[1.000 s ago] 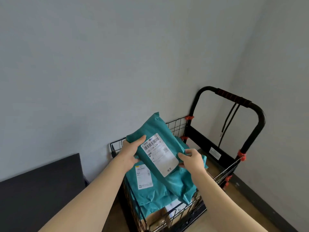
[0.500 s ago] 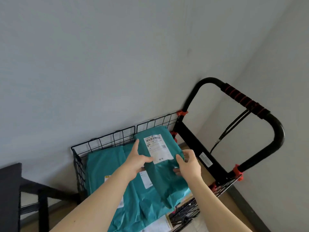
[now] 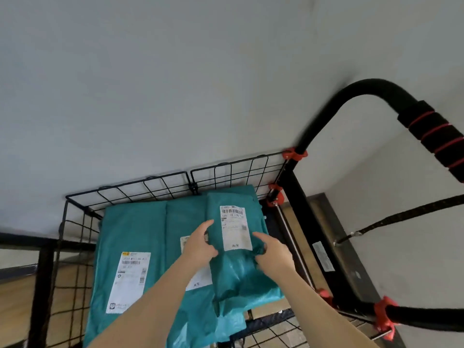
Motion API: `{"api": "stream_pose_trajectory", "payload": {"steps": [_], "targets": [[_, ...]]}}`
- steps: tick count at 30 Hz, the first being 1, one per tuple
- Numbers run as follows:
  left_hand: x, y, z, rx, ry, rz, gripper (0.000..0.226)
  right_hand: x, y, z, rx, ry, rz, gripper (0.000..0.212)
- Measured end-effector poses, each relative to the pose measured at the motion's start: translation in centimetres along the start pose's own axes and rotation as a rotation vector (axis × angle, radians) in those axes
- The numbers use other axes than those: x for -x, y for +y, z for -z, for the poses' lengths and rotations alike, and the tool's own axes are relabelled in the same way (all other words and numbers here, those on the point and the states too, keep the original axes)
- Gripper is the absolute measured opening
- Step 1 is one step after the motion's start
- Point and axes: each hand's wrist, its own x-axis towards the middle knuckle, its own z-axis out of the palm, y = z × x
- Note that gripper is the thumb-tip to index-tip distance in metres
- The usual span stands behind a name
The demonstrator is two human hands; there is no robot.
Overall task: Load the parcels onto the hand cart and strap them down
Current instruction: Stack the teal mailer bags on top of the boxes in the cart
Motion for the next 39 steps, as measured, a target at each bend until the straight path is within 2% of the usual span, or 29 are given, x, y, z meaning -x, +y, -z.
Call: {"api": "stream_pose_trajectory", "payload": {"steps": [3, 6, 9, 12, 15, 18, 22, 27, 32, 39], "targets": [[0.1, -1.0, -0.9, -0.335, -0.086, 0.034, 0.104, -1.6, 1.3, -0.6, 0.254, -0.115, 0.003, 0.073], [0.6, -1.0, -1.4, -0.684, -0.141, 0.028, 0.116, -2.4, 1.8, -0.9, 0.364, -0.175, -0.007, 0.088], [0.7, -0.9, -2.1, -0.878, -0.167, 0.033, 0.125, -3.0, 1.6, -0.9, 0.424, -0.16, 0.0, 0.093], [-0.1, -0.6, -2.8, -1.03, -0.109, -0.004, 0.123, -3.6, 1.5, -1.0, 0.463, -0.099, 0.028, 0.086], [-0.4, 0.1, -3.7, -1.075, -0.064, -0.029, 0.121, -3.9, 1.6, -1.0, 0.467, -0.087, 0.045, 0.082], [-0.4, -0.3, -3.4, -1.079, -0.092, -0.029, 0.122, -3.5, 1.6, -1.2, 0.513, -0.105, 0.036, 0.086], [0.9, -1.6, -1.2, -0.98, -0.14, -0.061, 0.121, -2.0, 0.8, -1.2, 0.571, 0.014, 0.021, 0.086], [2.9, -3.1, 2.8, -0.916, -0.026, -0.101, 0.098, 0.3, -2.0, -1.3, 0.547, 0.133, 0.115, 0.073], [6.6, -5.2, 8.0, -0.874, -0.001, -0.124, 0.074, 4.0, -6.3, -3.2, 0.465, 0.148, 0.204, 0.068], [15.7, -9.7, 17.2, -0.789, 0.17, -0.212, 0.045, 12.3, -13.7, -9.6, 0.395, 0.15, 0.4, 0.065]]}}
